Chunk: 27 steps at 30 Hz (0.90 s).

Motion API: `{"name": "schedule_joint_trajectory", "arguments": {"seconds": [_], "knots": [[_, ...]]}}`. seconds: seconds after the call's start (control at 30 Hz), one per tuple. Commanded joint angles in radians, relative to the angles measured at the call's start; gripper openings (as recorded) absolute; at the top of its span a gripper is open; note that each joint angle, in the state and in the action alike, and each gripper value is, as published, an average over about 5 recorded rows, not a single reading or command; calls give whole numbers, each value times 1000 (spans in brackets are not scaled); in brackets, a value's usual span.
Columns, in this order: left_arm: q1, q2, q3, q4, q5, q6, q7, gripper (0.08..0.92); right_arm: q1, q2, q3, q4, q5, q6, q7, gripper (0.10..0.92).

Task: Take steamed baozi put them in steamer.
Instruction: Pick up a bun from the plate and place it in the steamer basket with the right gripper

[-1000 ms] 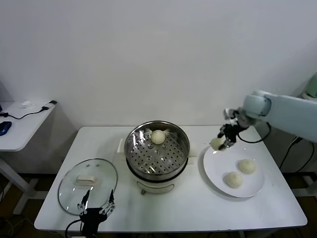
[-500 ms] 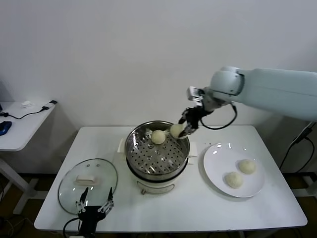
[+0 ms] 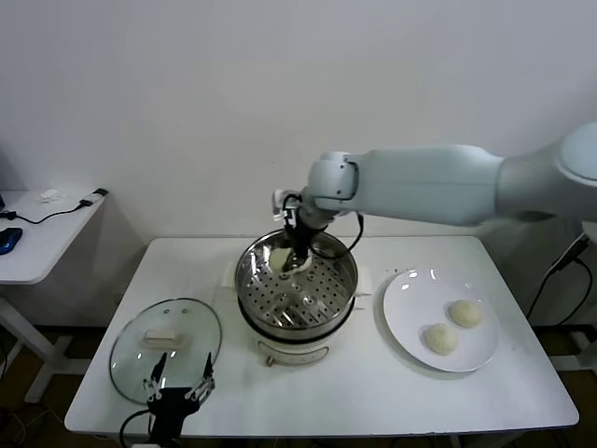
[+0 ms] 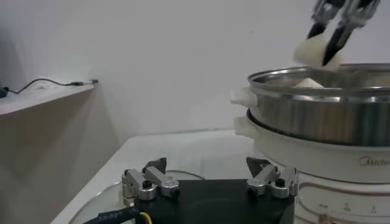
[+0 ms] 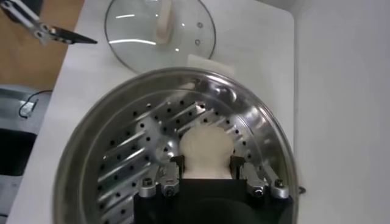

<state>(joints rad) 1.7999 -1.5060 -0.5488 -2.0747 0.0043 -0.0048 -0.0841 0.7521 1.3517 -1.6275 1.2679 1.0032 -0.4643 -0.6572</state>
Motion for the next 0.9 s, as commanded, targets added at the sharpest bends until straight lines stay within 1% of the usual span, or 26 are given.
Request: {"name": "schedule_joint_trajectory", "arguments": {"seconds": [0.03,0.43,0.53,0.6,0.73,0.8,0.9], "knots": [[-1,-1,-2,3,1,-1,0,823,-114,124,7,-118,-19,-19,38,518],[-2,-3,-5,4,-1,-1,-1,823,-142,124,1,-112,-50,-24,41,518],[-1,-3,-5,2,-1,-1,-1,823,-140,117,8,-103,-42,-19,37,534],[-2,-3,-4,2,-1,-1,-1,823,-135,111,17,-98,-42,-7,26,573],[0,-3,-3,0,0,-1,-1,823,-103,89,23,-87,-69,27,-14,684],[1,-4,-3,-3,1,-1,-1,823,-74,67,26,-79,-95,55,-43,744],[2,-4,-2,-7,1,-1,-1,823,-16,13,32,-53,-133,106,-105,804]]}}
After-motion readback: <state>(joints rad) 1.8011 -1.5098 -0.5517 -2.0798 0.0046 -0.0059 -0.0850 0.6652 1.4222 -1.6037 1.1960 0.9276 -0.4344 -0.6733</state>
